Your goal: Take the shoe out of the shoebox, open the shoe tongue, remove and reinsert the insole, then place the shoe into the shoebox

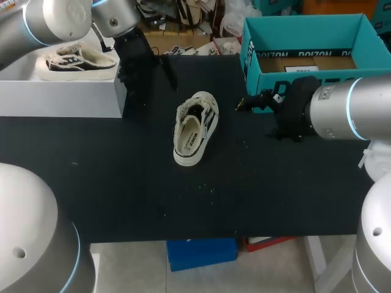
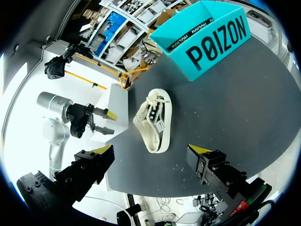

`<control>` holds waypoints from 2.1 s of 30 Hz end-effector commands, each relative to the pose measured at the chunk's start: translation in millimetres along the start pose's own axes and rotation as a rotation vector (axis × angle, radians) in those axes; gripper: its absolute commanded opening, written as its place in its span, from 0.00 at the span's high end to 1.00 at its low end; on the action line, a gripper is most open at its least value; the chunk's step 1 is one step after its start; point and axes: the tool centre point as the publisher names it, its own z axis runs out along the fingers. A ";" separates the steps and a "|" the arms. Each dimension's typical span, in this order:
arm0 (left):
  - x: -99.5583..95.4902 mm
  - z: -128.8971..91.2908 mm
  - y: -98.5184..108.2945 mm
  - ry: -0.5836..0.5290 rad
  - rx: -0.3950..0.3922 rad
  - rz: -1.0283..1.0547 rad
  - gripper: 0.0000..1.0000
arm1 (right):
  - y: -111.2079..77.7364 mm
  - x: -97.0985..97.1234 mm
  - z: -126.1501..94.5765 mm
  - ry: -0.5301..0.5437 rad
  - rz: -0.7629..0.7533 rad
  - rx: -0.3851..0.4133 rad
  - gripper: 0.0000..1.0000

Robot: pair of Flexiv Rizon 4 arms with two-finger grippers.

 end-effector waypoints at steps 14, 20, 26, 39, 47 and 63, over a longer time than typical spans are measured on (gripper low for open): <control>1.4 1.0 -2.3 -0.003 -0.010 0.000 0.00 | -1.4 1.7 1.5 -0.004 0.001 -0.005 0.00; 1.4 1.0 -2.3 -0.003 -0.010 0.000 0.00 | -1.4 1.7 1.5 -0.004 0.001 -0.005 0.00; 1.4 1.0 -2.3 -0.003 -0.010 0.000 0.00 | -1.4 1.7 1.5 -0.004 0.001 -0.005 0.00; 1.4 1.0 -2.3 -0.003 -0.010 0.000 0.00 | 6.6 14.1 7.4 -0.068 -0.116 0.038 0.00; 1.4 1.0 -2.3 -0.003 -0.010 0.000 0.00 | 10.3 45.3 30.4 -0.254 -0.448 0.224 0.00; 51.5 -10.0 -14.6 0.023 -0.020 -0.214 0.00 | 9.0 47.6 31.7 -0.277 -0.457 0.240 0.00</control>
